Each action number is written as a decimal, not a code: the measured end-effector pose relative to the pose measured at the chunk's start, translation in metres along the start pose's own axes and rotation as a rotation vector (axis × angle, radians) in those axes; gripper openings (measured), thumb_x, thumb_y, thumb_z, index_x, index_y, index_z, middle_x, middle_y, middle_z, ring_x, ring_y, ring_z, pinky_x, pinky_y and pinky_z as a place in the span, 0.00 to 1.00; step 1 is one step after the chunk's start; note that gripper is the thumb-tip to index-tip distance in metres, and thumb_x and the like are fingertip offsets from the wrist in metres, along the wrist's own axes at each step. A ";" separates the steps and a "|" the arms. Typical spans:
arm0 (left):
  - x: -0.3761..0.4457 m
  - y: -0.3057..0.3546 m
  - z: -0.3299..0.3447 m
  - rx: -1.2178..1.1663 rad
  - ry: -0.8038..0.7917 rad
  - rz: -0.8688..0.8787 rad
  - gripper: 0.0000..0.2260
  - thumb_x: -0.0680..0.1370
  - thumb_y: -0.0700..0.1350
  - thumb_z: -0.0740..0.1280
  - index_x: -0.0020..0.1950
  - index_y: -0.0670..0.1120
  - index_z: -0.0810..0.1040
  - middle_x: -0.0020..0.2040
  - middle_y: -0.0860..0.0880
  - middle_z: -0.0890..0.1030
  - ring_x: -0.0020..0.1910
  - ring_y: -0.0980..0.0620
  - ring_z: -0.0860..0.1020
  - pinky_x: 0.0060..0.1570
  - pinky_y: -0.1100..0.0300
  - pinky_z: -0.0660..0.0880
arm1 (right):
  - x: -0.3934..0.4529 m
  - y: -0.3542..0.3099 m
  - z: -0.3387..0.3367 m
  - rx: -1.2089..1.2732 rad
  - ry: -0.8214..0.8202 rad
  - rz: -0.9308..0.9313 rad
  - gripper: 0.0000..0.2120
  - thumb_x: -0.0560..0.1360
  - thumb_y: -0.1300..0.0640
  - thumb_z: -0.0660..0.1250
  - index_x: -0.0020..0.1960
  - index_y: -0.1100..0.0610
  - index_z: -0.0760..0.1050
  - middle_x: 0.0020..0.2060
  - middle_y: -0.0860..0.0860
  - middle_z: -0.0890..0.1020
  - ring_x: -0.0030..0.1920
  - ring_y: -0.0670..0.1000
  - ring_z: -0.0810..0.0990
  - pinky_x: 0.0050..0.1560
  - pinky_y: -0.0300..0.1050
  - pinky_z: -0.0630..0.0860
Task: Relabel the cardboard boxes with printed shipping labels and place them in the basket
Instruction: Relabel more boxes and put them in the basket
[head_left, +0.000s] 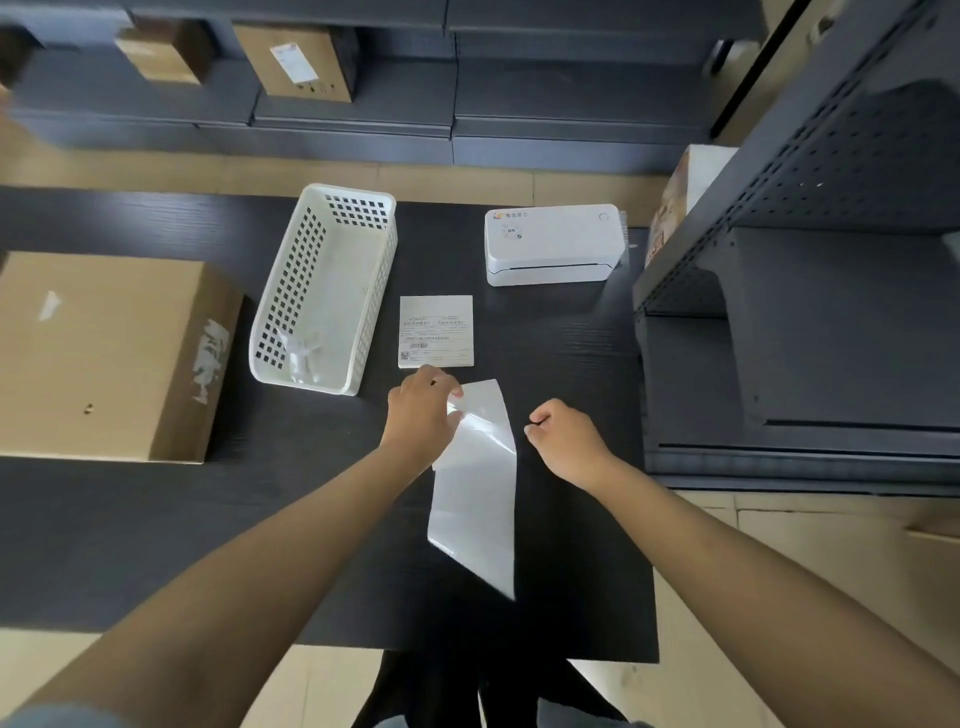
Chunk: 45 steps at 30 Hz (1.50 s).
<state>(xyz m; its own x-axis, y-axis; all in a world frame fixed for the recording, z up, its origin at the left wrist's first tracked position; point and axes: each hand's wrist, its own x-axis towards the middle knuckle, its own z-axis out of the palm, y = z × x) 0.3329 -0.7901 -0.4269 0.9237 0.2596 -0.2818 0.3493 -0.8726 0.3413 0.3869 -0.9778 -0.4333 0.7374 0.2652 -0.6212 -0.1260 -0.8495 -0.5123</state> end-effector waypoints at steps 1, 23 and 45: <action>0.000 0.000 -0.004 -0.045 0.000 -0.001 0.10 0.77 0.46 0.68 0.58 0.49 0.77 0.63 0.50 0.73 0.62 0.49 0.72 0.65 0.51 0.65 | 0.000 -0.001 0.000 0.023 0.001 0.007 0.11 0.80 0.51 0.60 0.58 0.55 0.73 0.52 0.51 0.79 0.48 0.49 0.77 0.49 0.42 0.74; -0.057 0.017 -0.083 -0.050 0.050 0.765 0.13 0.73 0.45 0.71 0.54 0.41 0.76 0.50 0.45 0.78 0.46 0.44 0.76 0.49 0.53 0.73 | -0.020 -0.055 -0.049 0.825 -0.362 0.079 0.10 0.74 0.59 0.70 0.55 0.58 0.80 0.50 0.55 0.84 0.48 0.52 0.84 0.45 0.47 0.80; -0.077 0.045 0.005 -0.078 -0.281 0.335 0.21 0.75 0.62 0.64 0.63 0.51 0.72 0.59 0.53 0.75 0.53 0.53 0.75 0.51 0.57 0.74 | -0.079 0.034 -0.015 0.741 -0.491 0.158 0.23 0.72 0.71 0.67 0.61 0.49 0.73 0.55 0.54 0.83 0.54 0.55 0.83 0.52 0.51 0.81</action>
<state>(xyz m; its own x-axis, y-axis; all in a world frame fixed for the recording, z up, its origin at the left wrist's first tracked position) 0.2768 -0.8513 -0.3945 0.9131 -0.1641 -0.3734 0.0587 -0.8531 0.5185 0.3344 -1.0343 -0.3922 0.3302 0.4797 -0.8129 -0.7223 -0.4261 -0.5448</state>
